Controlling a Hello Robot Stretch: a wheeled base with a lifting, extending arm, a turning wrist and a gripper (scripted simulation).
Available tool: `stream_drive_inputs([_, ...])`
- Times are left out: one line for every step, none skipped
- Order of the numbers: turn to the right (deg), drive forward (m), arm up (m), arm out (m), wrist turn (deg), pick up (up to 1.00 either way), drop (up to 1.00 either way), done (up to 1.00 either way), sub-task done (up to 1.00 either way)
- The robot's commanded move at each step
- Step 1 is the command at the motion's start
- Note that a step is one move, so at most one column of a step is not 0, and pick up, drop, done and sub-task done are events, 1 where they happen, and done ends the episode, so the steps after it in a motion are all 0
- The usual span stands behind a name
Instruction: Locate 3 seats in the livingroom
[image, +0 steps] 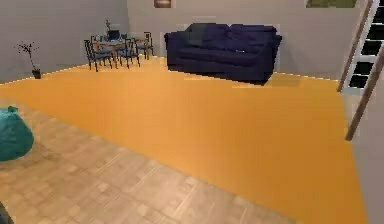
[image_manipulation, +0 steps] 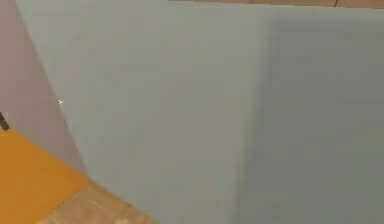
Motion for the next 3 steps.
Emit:
stream_drive_inputs([-45.0, 0.00, 0.00, 0.00, 0.0, 0.00, 0.00, 0.00, 0.00])
stream_drive_inputs([-15.0, 0.00, 0.00, 0.00, 0.0, 0.00, 0.00, 0.00, 0.00])
stream_drive_inputs([0.0, 0.05, 0.00, 0.00, 0.0, 0.00, 0.00, 0.00, 0.00])
